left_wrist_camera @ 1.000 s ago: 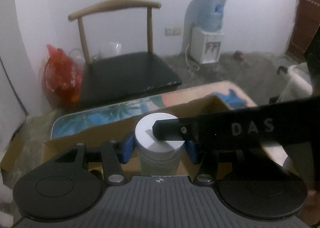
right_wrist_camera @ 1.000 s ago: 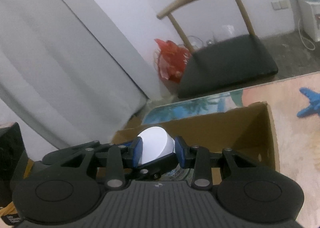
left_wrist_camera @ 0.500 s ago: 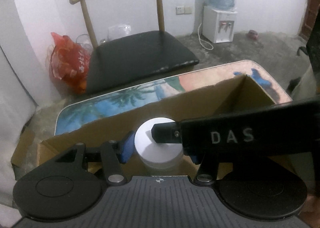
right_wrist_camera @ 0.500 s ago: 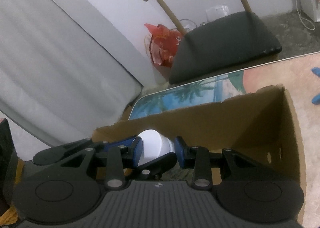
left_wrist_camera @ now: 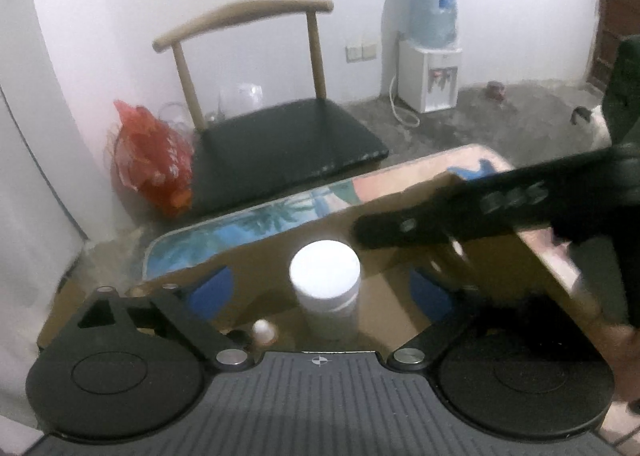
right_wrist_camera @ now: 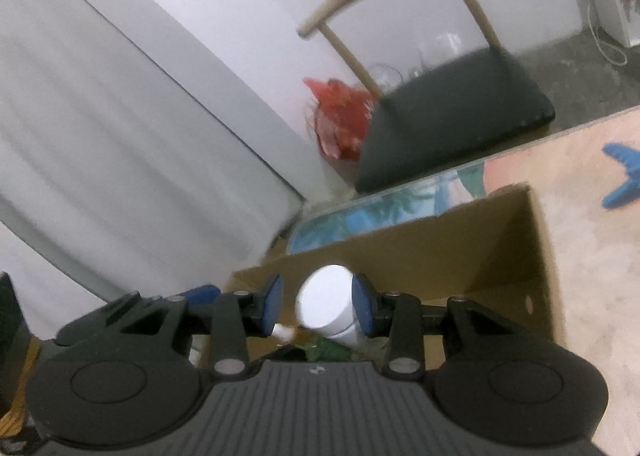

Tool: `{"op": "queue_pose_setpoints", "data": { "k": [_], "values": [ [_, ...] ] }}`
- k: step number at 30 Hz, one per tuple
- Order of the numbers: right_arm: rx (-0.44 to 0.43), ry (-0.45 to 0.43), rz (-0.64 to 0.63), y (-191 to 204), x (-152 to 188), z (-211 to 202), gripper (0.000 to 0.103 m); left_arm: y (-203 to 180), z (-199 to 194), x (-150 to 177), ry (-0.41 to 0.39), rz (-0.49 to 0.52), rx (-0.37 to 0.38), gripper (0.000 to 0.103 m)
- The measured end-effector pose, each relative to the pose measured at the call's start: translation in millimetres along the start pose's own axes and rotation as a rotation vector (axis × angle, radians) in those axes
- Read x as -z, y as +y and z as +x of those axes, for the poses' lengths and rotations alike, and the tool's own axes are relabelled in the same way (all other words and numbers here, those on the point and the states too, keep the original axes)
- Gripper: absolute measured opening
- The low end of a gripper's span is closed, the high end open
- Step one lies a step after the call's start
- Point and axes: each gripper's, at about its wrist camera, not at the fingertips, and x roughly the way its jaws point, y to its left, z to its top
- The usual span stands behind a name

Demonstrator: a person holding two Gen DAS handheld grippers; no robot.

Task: Organize rigid objects
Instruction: 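Carry the white jar with the right gripper into the box and release, then reach the right gripper to the gold-lidded tin and grasp it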

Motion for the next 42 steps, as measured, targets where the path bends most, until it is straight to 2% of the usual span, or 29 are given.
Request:
{"op": "queue_pose_setpoints", "data": {
  "k": [4, 8, 12, 15, 19, 23, 25, 29, 32, 34, 42],
  "values": [
    [-0.058, -0.073, -0.018, 10, 12, -53, 0.043, 7, -51, 11, -0.068, -0.009, 0.012, 0.098],
    [-0.125, -0.147, -0.043, 14, 39, -108, 0.043, 12, -103, 35, -0.154, -0.015, 0.021, 0.1],
    [-0.159, -0.192, -0.073, 17, 75, -147, 0.043, 12, -142, 74, -0.221, -0.028, 0.013, 0.1],
    [-0.167, -0.205, -0.075, 15, 109, -163, 0.043, 9, -153, 103, -0.246, -0.054, 0.035, 0.101],
    [-0.162, -0.179, -0.023, 2, 148, -156, 0.043, -4, -148, 138, -0.243, -0.071, 0.064, 0.101],
    [-0.081, -0.153, 0.011, -12, 176, -137, 0.043, -26, -138, 169, -0.259, -0.037, 0.07, 0.101],
    [-0.041, -0.135, 0.023, -19, 183, -126, 0.043, -37, -127, 178, -0.251, -0.027, 0.105, 0.101],
    [0.012, -0.099, 0.053, -35, 191, -106, 0.043, -68, -99, 183, -0.226, 0.043, 0.13, 0.099],
    [0.023, -0.093, 0.064, -44, 193, -98, 0.043, -88, -80, 183, -0.219, 0.107, 0.115, 0.091],
    [0.022, -0.093, 0.067, -48, 193, -95, 0.043, -97, -70, 180, -0.219, 0.146, 0.117, 0.084],
    [-0.008, -0.074, 0.101, -67, 189, -81, 0.04, -114, -29, 167, -0.113, 0.218, 0.122, 0.079]
  ]
}}
